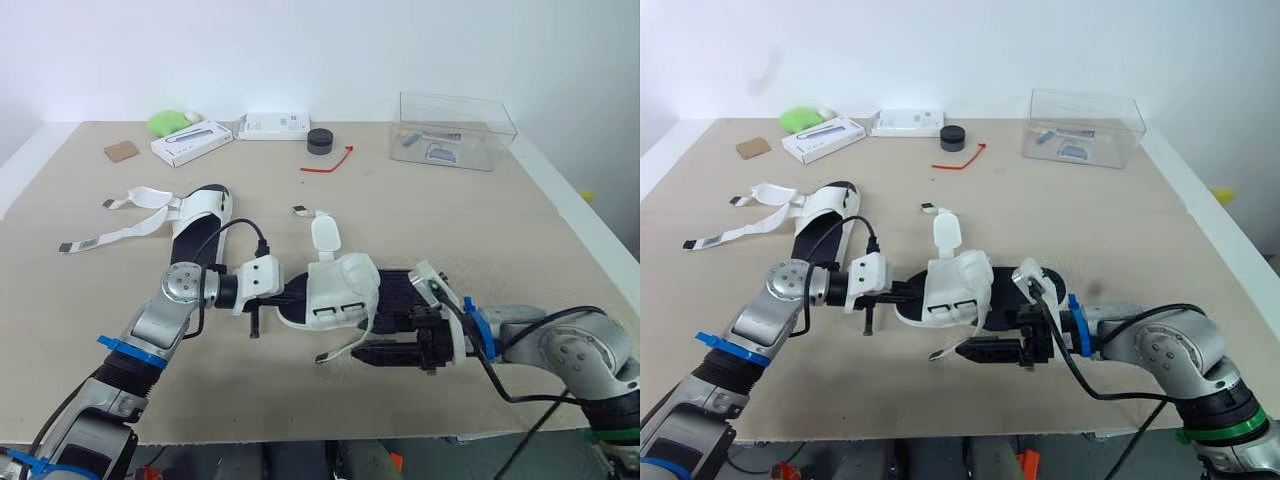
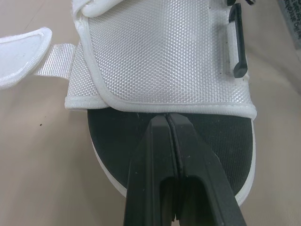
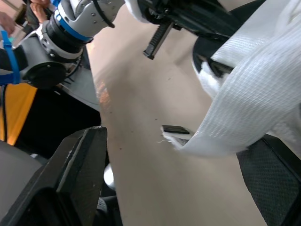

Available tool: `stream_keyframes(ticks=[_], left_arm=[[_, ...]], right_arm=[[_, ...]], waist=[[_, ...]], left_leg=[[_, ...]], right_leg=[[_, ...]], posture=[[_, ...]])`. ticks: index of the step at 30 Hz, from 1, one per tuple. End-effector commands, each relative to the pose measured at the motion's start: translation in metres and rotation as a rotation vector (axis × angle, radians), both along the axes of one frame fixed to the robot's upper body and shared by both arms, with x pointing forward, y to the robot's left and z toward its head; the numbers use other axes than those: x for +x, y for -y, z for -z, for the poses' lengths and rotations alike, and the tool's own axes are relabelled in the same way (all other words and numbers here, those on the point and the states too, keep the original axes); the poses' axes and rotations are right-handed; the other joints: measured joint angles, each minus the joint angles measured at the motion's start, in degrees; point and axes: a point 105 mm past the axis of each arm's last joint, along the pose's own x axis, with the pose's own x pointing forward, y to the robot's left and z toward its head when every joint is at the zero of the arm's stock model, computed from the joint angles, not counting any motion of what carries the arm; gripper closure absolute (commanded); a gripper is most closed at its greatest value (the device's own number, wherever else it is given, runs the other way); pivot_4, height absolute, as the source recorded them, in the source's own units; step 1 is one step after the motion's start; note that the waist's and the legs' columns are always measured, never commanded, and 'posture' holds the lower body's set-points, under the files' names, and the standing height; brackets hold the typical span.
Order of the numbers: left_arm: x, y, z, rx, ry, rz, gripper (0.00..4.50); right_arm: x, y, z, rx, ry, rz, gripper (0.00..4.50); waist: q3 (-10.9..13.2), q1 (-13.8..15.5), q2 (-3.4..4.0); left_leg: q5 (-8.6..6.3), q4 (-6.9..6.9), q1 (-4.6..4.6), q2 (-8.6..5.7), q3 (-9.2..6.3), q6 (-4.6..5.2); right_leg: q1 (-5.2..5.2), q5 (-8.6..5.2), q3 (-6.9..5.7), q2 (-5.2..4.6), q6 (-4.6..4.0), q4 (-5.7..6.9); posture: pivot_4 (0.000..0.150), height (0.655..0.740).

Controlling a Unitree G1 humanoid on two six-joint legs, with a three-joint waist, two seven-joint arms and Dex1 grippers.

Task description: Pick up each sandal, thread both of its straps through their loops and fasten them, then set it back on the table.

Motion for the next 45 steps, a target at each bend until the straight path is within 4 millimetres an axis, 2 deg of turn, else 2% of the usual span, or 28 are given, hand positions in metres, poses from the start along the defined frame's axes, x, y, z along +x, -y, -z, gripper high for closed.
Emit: stream_keyframes(ticks=[1,7,10,11,17,20,29,32,37,39,41,45], left_arm=[[-0.003,-0.001,0.01,0.034,-0.02,0.005,4.5],[-0.001,-0.001,0.009,0.036,-0.017,0.004,4.5],[-0.002,0.0,0.01,0.035,-0.021,0.006,4.5],[-0.003,0.0,0.011,0.035,-0.022,0.007,4.5],[-0.004,0.0,0.012,0.038,-0.026,0.008,4.5],[-0.005,0.0,0.012,0.039,-0.026,0.008,4.5],[-0.006,0.001,0.013,0.032,-0.024,0.001,4.5],[-0.006,0.001,0.014,0.031,-0.024,-0.001,4.5],[-0.006,0.003,0.014,0.026,-0.021,-0.004,4.5],[-0.006,0.004,0.014,0.023,-0.02,-0.001,4.5],[-0.006,0.006,0.014,0.023,-0.019,0.002,4.5],[-0.005,0.007,0.013,0.019,-0.015,0.004,4.5]], right_arm=[[-0.006,-0.004,-0.016,0.057,0.024,-0.037,0.04],[-0.002,-0.005,-0.018,0.086,0.002,0.0,0.04],[-0.003,-0.006,-0.016,0.087,-0.021,0.009,0.66],[-0.004,-0.006,-0.016,0.086,-0.025,0.01,1.31],[-0.003,-0.01,-0.011,0.083,-0.041,0.03,3.15],[0.002,-0.015,-0.014,0.11,-0.051,0.043,4.47],[0.016,-0.015,-0.026,0.124,-0.06,0.075,4.47],[0.022,-0.011,-0.04,0.119,-0.055,0.058,4.47],[0.045,-0.005,-0.084,0.115,-0.041,0.026,4.47],[0.051,-0.004,-0.094,0.076,-0.029,0.005,4.47],[0.056,-0.003,-0.096,0.028,-0.024,-0.008,4.47],[0.065,0.003,-0.086,-0.085,-0.012,-0.028,4.47]], waist=[[0.0,0.0,0.0],[0.0,0.0,0.0],[0.0,0.0,0.0],[0.0,0.0,0.0],[0.0,0.0,0.0],[0.0,0.0,0.0],[0.0,-0.1,0.0],[0.0,-0.1,0.0],[0.0,-0.1,0.02],[0.0,-0.1,0.03],[0.0,0.0,0.03],[0.0,0.1,0.04]], left_leg=[[0.0,0.0,0.0,0.0,0.0,0.0],[0.0,0.0,0.0,0.0,-0.03,0.0],[0.0,0.0,-0.02,0.0,-0.03,0.0],[0.0,0.0,-0.02,0.0,-0.02,0.0],[0.0,0.0,-0.02,0.0,-0.04,0.0],[0.0,0.0,-0.03,0.0,-0.04,0.0],[-0.01,-0.01,-0.04,0.0,-0.04,0.02],[-0.01,-0.01,-0.04,-0.01,-0.02,0.02],[-0.01,0.02,-0.03,-0.02,0.02,0.02],[-0.02,0.0,-0.06,-0.03,0.02,0.04],[-0.06,0.0,-0.09,-0.03,-0.01,0.1],[-0.2,0.01,-0.17,-0.06,-0.04,0.34]], right_leg=[[0.0,0.0,0.0,0.0,0.0,0.0],[0.0,0.0,-0.02,0.01,0.0,0.0],[0.0,0.0,-0.02,0.01,0.0,0.0],[0.0,0.0,-0.02,0.0,0.0,-0.01],[0.0,0.0,-0.02,0.01,0.01,-0.01],[0.0,0.0,-0.03,0.01,0.0,-0.01],[0.0,0.0,-0.02,0.0,0.02,-0.02],[-0.01,0.01,-0.01,-0.01,0.02,-0.02],[-0.02,0.05,0.02,-0.02,0.04,-0.03],[-0.04,0.05,0.02,-0.03,0.02,-0.03],[-0.05,0.08,-0.02,-0.02,-0.07,-0.07],[-0.04,0.16,-0.1,-0.1,-0.27,-0.17]], posture=[[0.15,0.74],[0.15,0.74],[0.15,0.74],[0.15,0.74],[0.15,0.74],[0.15,0.74],[0.15,0.74],[0.15,0.74],[0.15,0.74],[0.15,0.74],[0.15,0.74],[0.15,0.74]])
